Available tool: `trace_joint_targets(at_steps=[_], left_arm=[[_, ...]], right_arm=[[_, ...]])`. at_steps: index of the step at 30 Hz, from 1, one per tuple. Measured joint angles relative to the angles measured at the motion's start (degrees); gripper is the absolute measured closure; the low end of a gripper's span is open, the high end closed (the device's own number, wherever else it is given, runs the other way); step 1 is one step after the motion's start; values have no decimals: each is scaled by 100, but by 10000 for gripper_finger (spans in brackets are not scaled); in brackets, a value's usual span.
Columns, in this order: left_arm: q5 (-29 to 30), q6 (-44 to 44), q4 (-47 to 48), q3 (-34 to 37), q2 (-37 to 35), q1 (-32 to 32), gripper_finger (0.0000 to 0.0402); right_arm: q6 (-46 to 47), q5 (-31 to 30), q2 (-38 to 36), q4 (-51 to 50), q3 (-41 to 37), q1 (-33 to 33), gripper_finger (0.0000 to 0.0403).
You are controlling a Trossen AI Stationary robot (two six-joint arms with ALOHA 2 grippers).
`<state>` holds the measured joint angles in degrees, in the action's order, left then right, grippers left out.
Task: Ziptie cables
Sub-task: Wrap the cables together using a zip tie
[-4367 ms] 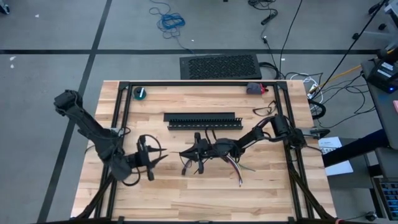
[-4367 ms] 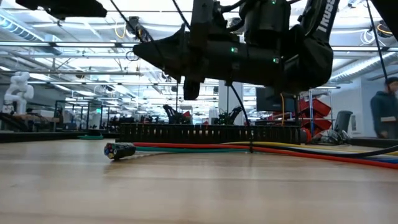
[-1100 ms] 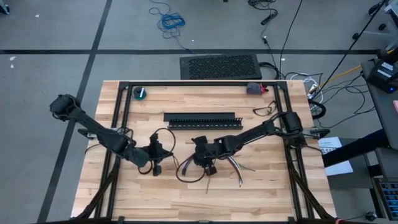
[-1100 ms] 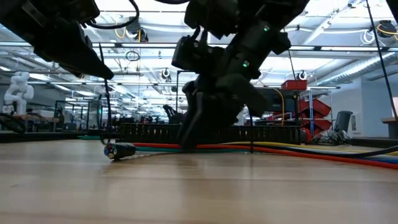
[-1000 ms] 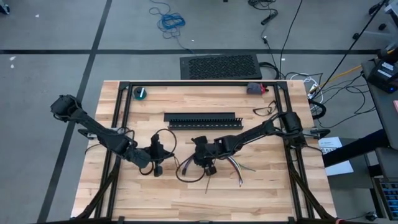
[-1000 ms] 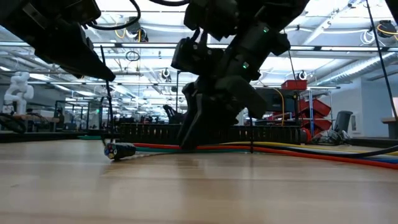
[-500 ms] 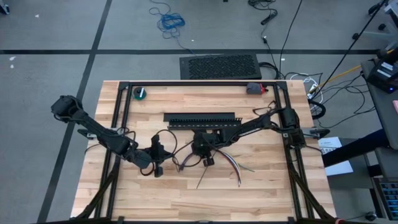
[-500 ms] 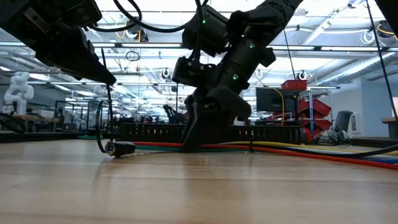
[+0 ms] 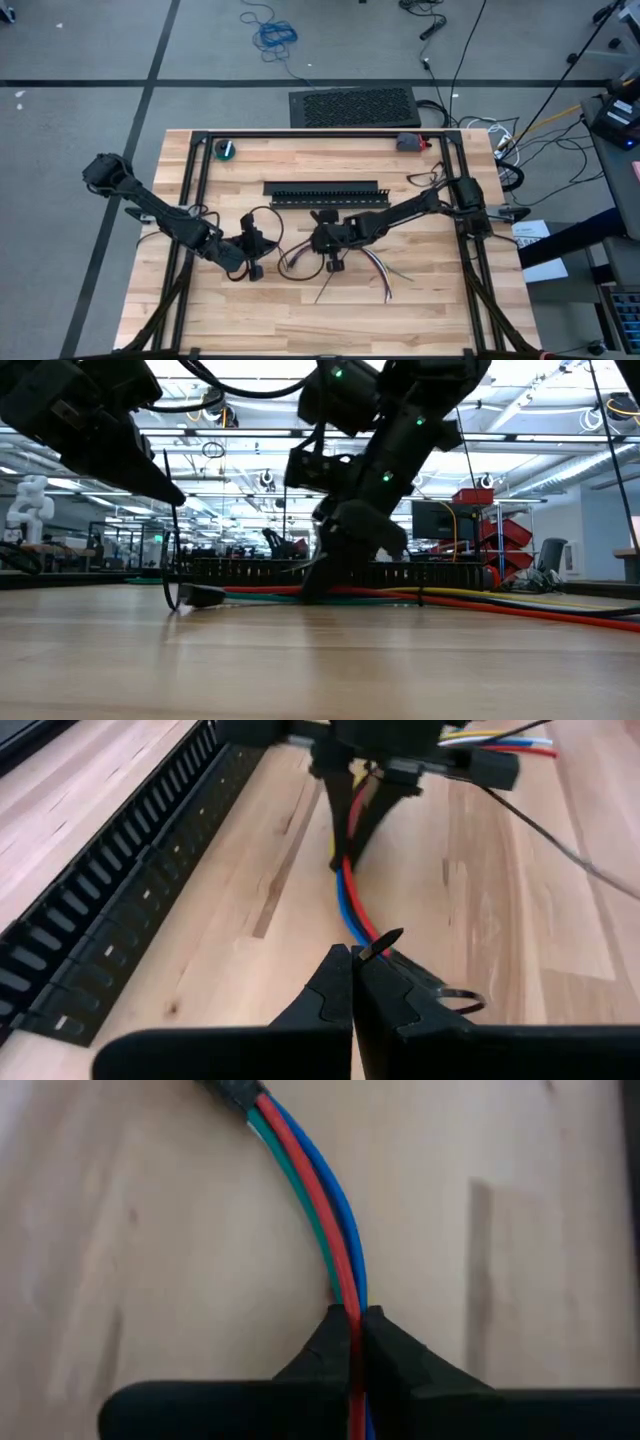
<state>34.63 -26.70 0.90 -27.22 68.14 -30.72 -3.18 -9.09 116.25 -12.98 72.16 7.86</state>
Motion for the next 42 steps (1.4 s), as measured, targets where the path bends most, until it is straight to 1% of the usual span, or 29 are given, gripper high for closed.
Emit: trace_joint_targets(at_steps=[4,7,10,15,20,22,26,29,32,35,40,42], left_arm=[[-4,-48,-29,0,0,0,402],[-63,-192,1,0,0,0,402],[-67,-165,1,0,0,0,402],[-6,-149,5,0,0,82,402],[-1,-87,-75,0,0,220,402],[-6,32,-263,0,0,287,402],[-217,304,-788,0,0,389,402],[-328,330,-848,0,0,413,402],[-345,330,-877,0,40,413,402],[-452,373,-986,0,211,413,402],[-457,713,-1380,0,753,440,402],[-457,810,-1524,-51,924,466,402]], right_arm=[[76,-433,-150,-122,1,25,401],[-41,-706,-151,-79,3,60,402],[-81,-664,-151,227,11,85,402],[-97,-430,-153,580,15,193,402],[-96,-366,-114,972,15,337,403],[-85,-242,-64,1204,30,356,403],[-63,-303,4,1172,31,344,403],[-48,-317,4,1192,29,340,400],[-48,-312,-8,1185,28,345,380],[-48,-292,-15,1190,30,349,346],[-29,-292,-20,1389,28,395,287],[-65,-292,-20,1599,28,389,270]])
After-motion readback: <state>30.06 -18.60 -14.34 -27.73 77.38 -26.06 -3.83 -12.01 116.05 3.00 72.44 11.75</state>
